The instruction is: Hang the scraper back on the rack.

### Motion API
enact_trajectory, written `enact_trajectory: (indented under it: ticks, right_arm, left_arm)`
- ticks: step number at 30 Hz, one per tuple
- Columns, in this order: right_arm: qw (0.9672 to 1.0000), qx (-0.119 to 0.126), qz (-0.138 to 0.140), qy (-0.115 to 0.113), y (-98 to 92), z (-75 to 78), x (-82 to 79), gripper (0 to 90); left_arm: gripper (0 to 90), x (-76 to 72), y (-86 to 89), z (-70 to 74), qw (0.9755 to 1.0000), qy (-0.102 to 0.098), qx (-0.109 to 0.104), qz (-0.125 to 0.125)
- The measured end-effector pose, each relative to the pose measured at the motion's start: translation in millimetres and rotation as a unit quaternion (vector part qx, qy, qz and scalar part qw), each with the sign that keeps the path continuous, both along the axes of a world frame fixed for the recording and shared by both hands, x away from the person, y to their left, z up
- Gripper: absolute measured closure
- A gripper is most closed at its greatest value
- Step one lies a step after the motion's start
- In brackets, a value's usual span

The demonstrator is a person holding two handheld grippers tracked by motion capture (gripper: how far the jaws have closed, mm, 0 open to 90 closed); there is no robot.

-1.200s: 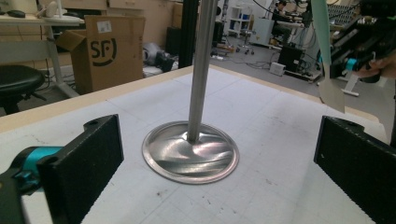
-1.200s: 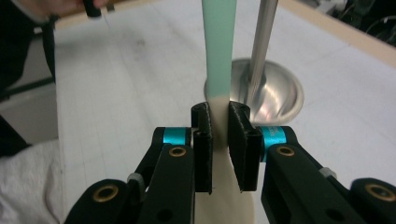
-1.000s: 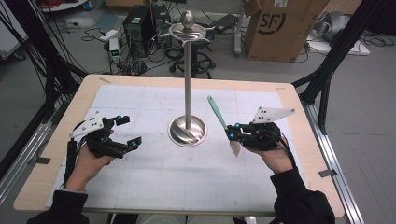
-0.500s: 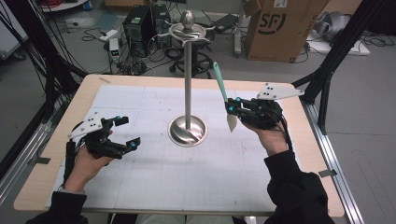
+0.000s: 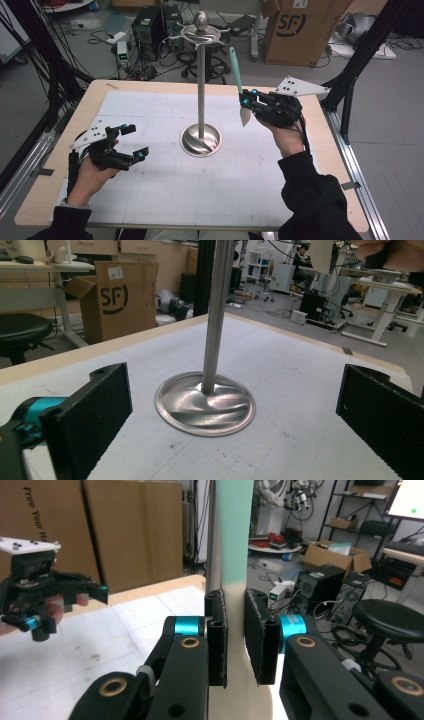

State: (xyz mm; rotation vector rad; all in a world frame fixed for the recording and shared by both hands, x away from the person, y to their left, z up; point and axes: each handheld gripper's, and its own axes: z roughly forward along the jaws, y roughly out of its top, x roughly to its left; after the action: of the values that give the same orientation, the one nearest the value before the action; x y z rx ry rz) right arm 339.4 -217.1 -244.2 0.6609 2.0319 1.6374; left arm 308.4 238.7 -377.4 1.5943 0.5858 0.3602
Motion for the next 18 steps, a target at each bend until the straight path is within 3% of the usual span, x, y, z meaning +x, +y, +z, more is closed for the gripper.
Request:
enact_trajectory:
  ticks: [18]
  right_arm:
    - [0.9999,0.001,-0.004,-0.01,7.9,8.8,5.8,80.6]
  left_arm:
    - [1.9,-0.7,1.0,0.8,1.0,-0.002,-0.002,0.0]
